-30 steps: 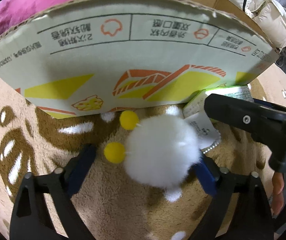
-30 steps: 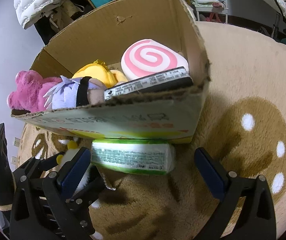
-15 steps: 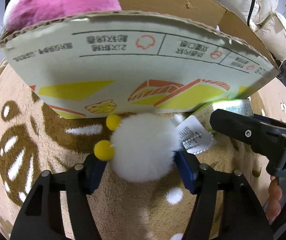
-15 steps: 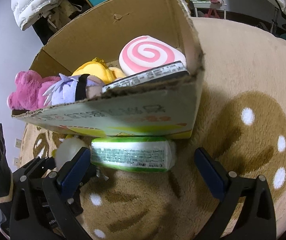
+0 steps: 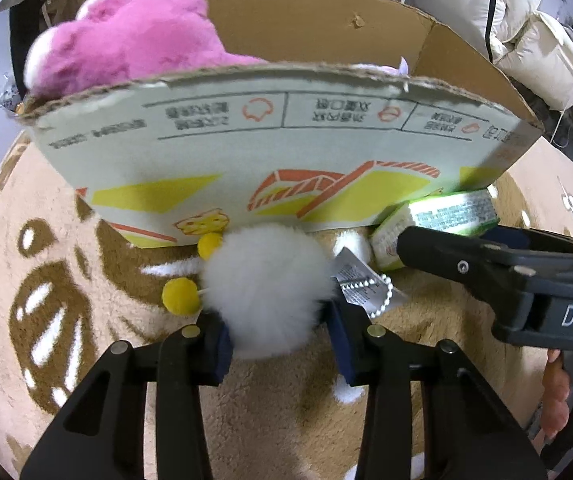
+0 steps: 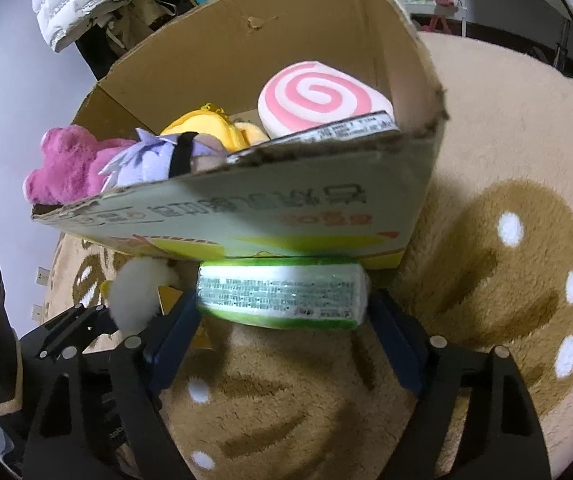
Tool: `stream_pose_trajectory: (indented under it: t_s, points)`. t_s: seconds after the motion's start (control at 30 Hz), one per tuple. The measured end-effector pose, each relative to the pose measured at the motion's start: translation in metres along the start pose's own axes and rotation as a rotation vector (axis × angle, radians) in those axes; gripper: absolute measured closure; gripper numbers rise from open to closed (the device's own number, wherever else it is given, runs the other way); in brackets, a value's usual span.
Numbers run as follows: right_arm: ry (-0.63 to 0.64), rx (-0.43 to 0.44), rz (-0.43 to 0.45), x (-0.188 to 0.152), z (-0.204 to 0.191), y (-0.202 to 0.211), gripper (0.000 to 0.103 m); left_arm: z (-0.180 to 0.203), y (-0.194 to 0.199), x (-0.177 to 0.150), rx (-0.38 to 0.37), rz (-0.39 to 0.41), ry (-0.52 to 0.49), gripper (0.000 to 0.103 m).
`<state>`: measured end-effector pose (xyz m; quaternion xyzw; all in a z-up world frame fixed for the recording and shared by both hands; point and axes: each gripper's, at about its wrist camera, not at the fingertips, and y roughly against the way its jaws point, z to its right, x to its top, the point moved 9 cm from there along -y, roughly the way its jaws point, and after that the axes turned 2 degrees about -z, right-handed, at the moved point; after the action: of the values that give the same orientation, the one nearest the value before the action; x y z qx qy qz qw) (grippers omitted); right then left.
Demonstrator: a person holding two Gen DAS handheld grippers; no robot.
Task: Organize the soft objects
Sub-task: 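Lift the pompom and tissue pack over the box and release both inside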
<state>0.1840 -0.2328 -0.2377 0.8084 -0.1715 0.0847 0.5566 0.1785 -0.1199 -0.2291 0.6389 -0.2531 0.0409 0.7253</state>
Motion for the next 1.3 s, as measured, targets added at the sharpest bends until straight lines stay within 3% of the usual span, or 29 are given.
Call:
stream_pose_trajectory:
  t_s: [0.2,0.57,0.93,1.3]
  points:
    - [0.012,0.004,0.029,-0.004,-0.004,0.011,0.015,-0.01,0.019,-0.003,0.018,0.046,0.03,0.064]
    - [0.013,0.053,0.181,-0.008,-0.01,0.07,0.015,-0.023,0.084,-0.005,0.041,0.195,0.033,0.064]
    - [0.07,0.097,0.427,0.008,-0.025,0.147,0.015,0.006,0.157,0.024,0.068,0.434,-0.057,0.064]
    - [0.128,0.101,0.472,0.024,-0.037,0.156,0.015,0.001,0.181,0.073,0.061,0.521,-0.04,0.064]
